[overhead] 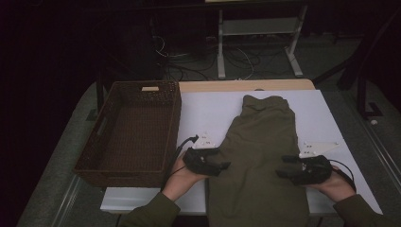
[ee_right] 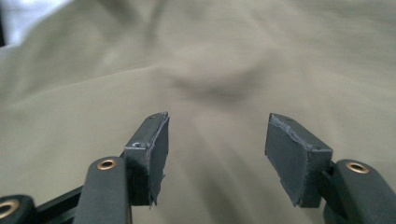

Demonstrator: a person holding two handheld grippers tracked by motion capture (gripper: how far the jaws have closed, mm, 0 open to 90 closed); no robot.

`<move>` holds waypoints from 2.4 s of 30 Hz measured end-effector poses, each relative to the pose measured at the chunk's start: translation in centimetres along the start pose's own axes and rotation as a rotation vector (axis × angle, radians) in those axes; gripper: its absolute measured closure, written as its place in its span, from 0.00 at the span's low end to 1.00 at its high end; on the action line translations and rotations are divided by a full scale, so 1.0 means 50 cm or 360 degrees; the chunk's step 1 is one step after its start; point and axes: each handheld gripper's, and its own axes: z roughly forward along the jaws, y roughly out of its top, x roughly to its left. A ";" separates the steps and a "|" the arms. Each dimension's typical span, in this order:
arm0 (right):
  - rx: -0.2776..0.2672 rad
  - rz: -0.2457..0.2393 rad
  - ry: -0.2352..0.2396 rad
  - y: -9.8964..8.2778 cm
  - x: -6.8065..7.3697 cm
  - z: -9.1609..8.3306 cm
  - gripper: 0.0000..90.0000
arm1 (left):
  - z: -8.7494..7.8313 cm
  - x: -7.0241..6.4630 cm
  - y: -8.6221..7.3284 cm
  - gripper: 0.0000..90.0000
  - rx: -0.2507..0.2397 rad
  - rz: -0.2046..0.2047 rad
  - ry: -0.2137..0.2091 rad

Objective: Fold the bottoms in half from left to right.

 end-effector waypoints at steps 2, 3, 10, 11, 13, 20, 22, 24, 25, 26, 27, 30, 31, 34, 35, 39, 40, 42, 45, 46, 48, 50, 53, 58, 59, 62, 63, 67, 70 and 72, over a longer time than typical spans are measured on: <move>0.0001 0.0030 -0.0067 0.005 -0.020 0.004 0.44 | 0.013 0.015 0.012 0.40 0.0004 -0.0008 0.0032; 0.0000 0.0059 -0.0092 0.008 -0.030 0.006 0.44 | 0.020 0.023 0.018 0.41 0.0010 -0.0009 0.0049; -0.0006 0.0169 -0.0223 0.027 -0.096 0.017 0.43 | 0.075 0.070 0.052 0.45 0.0025 -0.0061 0.0137; -0.0002 0.0176 -0.0238 0.029 -0.105 0.021 0.43 | 0.084 0.076 0.056 0.46 0.0030 -0.0068 0.0143; 0.0011 0.0198 -0.0282 0.033 -0.121 0.027 0.43 | 0.101 0.087 0.064 0.47 0.0050 -0.0072 0.0180; 0.0042 0.0292 -0.0435 0.039 -0.175 0.041 0.43 | 0.160 0.129 0.084 0.50 0.0120 -0.0118 0.0244; 0.0059 0.0334 -0.0497 0.037 -0.191 0.045 0.43 | 0.179 0.139 0.085 0.49 0.0150 -0.0142 0.0252; 0.0084 0.0383 -0.0527 0.031 -0.205 0.052 0.42 | 0.196 0.147 0.084 0.48 0.0184 -0.0154 0.0260; 0.0097 0.0405 -0.0555 0.027 -0.211 0.056 0.41 | 0.202 0.150 0.082 0.47 0.0193 -0.0162 0.0258; 0.0117 0.0425 -0.0571 0.023 -0.216 0.059 0.41 | 0.208 0.153 0.080 0.47 0.0196 -0.0172 0.0250; 0.0132 0.0452 -0.0563 0.018 -0.221 0.062 0.40 | 0.211 0.154 0.079 0.47 0.0197 -0.0171 0.0244; 0.0145 0.0478 -0.0532 0.011 -0.228 0.068 0.45 | 0.218 0.155 0.078 0.50 0.0194 -0.0153 0.0239; 0.0155 0.0488 -0.0518 0.010 -0.228 0.071 0.49 | 0.220 0.156 0.078 0.52 0.0201 -0.0150 0.0246; 0.0193 0.0507 -0.0478 0.008 -0.229 0.081 0.58 | 0.229 0.154 0.079 0.61 0.0221 -0.0142 0.0239; 0.0198 0.0520 -0.0499 0.009 -0.228 0.081 0.62 | 0.231 0.152 0.080 0.62 0.0226 -0.0138 0.0245; 0.0188 0.0557 -0.0507 0.008 -0.232 0.078 0.74 | 0.234 0.148 0.085 0.74 0.0255 -0.0077 0.0243; 0.0181 0.0564 -0.0485 0.007 -0.233 0.077 0.81 | 0.235 0.146 0.085 0.81 0.0255 -0.0078 0.0235; 0.0168 0.0567 -0.0457 0.006 -0.233 0.078 0.88 | 0.236 0.143 0.085 0.89 0.0252 -0.0069 0.0211; 0.0166 0.0568 -0.0426 0.008 -0.234 0.080 0.94 | 0.235 0.142 0.086 0.96 0.0257 -0.0058 0.0206; 0.0165 0.0558 -0.0422 0.009 -0.234 0.081 0.95 | 0.234 0.141 0.086 0.97 0.0262 -0.0054 0.0219; 0.0167 0.0541 -0.0421 0.010 -0.235 0.082 0.95 | 0.225 0.144 0.088 0.97 0.0259 -0.0065 0.0265; 0.0160 0.0532 -0.0422 0.011 -0.235 0.083 0.95 | 0.210 0.153 0.089 0.97 0.0235 -0.0098 0.0280; 0.0140 0.0524 -0.0393 0.018 -0.233 0.091 0.96 | 0.192 0.159 0.090 0.97 0.0219 -0.0114 0.0307; 0.0130 0.0461 -0.0355 0.040 -0.223 0.112 0.96 | 0.163 0.161 0.080 0.97 0.0239 -0.0091 0.0407; 0.0124 0.0455 -0.0341 0.043 -0.222 0.116 0.96 | 0.163 0.161 0.080 0.97 0.0239 -0.0091 0.0407; 0.0112 0.0432 -0.0296 0.058 -0.214 0.135 0.96 | 0.139 0.173 0.058 0.97 0.0258 -0.0137 0.0463; 0.0113 0.0422 -0.0287 0.063 -0.211 0.142 0.96 | 0.133 0.181 0.051 0.97 0.0254 -0.0160 0.0458; 0.0152 0.0366 -0.0319 0.077 -0.201 0.157 0.95 | 0.130 0.191 0.036 0.89 0.0213 -0.0224 0.0444; 0.0136 0.0386 -0.0322 0.074 -0.205 0.150 0.90 | 0.129 0.188 0.040 0.68 0.0163 -0.0225 0.0459; 0.0126 0.0418 -0.0317 0.071 -0.210 0.144 0.73 | 0.125 0.184 0.044 0.57 0.0130 -0.0218 0.0455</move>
